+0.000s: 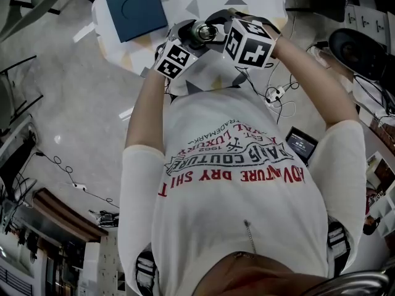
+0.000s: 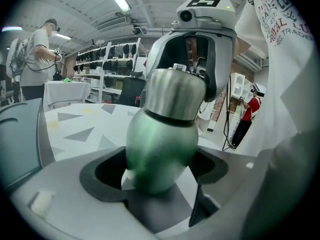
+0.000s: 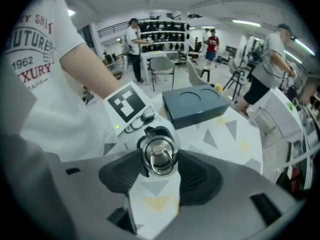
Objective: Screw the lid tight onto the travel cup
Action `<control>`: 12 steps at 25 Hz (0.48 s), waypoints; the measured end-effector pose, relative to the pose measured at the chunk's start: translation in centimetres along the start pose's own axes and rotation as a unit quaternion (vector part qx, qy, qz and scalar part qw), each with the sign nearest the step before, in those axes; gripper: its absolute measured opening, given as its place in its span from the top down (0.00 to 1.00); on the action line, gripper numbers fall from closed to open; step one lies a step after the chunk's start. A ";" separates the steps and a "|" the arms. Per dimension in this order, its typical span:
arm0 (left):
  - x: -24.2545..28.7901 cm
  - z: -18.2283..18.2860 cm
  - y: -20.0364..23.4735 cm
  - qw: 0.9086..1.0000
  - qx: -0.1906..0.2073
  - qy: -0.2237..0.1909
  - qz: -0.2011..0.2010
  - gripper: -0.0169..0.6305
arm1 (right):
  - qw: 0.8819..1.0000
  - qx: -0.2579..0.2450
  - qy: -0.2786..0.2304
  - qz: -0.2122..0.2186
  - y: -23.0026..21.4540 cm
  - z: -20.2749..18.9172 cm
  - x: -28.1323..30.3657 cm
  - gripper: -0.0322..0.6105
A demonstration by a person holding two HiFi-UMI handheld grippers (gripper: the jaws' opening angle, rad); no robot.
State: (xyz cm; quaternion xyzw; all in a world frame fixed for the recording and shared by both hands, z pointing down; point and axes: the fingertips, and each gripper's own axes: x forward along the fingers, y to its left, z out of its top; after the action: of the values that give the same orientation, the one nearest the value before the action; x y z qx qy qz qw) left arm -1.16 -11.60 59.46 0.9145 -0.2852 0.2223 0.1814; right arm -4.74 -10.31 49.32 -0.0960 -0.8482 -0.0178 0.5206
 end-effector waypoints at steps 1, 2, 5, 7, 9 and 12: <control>0.0 0.1 0.0 1.000 0.000 -0.001 -0.001 0.37 | 1.000 0.027 -0.008 -0.010 -0.1 0.0 0.0 0.58; 0.0 0.2 0.0 1.000 0.000 -0.003 -0.001 0.37 | 0.998 0.052 -0.015 -0.020 -0.2 0.0 -0.1 0.58; 0.0 0.3 -0.1 1.000 0.000 0.000 0.000 0.37 | 0.992 0.114 -0.030 -0.050 -0.4 -0.1 -0.5 0.58; 0.1 0.1 -0.2 1.000 -0.002 0.002 -0.003 0.37 | 0.986 0.145 -0.040 -0.071 -0.5 -0.2 -0.5 0.58; -0.1 0.3 -0.1 1.000 0.000 0.001 -0.005 0.37 | 0.980 0.172 -0.050 -0.081 -0.5 -0.2 -0.3 0.58; -0.4 0.8 -0.1 1.000 0.004 -0.001 -0.007 0.37 | 0.980 0.169 -0.064 -0.081 -0.4 -0.1 -0.3 0.58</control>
State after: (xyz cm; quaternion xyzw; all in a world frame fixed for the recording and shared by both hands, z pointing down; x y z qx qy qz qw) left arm -1.12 -11.71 58.56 0.9173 -0.2780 0.2217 0.1791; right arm -4.59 -10.78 49.13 0.0610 -0.8756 0.0899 0.4706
